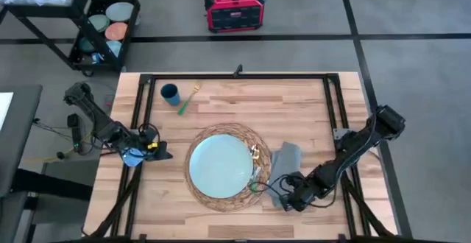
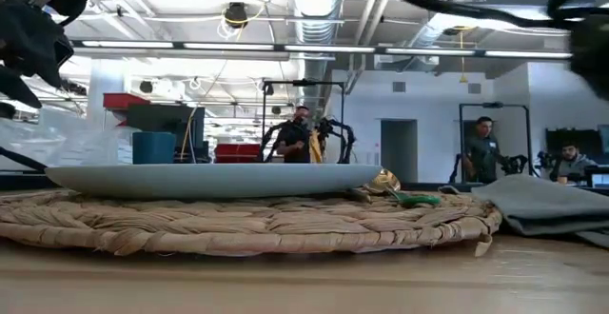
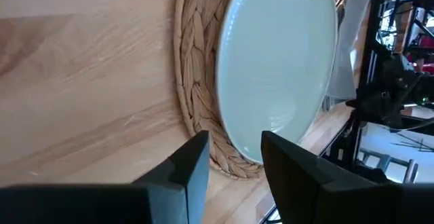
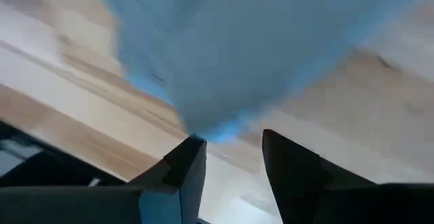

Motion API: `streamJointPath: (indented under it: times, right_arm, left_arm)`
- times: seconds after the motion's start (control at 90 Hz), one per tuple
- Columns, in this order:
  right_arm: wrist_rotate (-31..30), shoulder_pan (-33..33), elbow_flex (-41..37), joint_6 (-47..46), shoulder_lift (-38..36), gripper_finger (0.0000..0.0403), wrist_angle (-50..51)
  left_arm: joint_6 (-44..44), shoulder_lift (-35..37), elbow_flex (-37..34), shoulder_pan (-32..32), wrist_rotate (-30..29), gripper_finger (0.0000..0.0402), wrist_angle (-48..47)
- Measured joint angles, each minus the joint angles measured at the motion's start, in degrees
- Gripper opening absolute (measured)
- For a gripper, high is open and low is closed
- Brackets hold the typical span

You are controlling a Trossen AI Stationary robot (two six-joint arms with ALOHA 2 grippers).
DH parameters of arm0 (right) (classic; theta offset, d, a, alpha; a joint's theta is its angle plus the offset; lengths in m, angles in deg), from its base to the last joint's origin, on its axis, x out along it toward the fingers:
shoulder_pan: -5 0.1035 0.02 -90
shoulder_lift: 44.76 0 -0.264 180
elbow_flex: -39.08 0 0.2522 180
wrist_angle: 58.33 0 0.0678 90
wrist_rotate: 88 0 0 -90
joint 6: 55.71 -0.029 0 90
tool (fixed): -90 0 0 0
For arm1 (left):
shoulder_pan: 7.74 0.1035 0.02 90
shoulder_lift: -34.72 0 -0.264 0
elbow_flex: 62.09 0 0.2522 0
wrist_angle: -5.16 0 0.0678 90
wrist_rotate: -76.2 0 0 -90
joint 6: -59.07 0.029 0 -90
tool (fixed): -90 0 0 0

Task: Set table place
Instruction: Fold the gray table napkin

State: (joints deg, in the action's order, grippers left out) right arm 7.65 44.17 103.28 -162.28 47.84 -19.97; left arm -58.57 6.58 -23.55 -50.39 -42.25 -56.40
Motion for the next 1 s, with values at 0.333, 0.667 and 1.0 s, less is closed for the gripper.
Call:
streamJointPath:
  times: [0.333,0.667,1.0]
  right_arm:
    - [-3.1,-0.2,0.0,3.5,0.0,0.0134,2.0]
    - [-6.3,-0.1,0.0,-2.2,0.4,0.0078,2.3]
    - [-13.4,7.0,6.5,-10.5,0.4,0.0003,11.0]
  left_arm:
    - [0.2,0.0,0.0,0.0,0.0,0.0119,1.2]
    - [0.4,-0.1,0.0,0.0,0.0,0.0119,1.3]
    - [0.5,-2.6,0.0,0.0,0.1,0.0119,3.6]
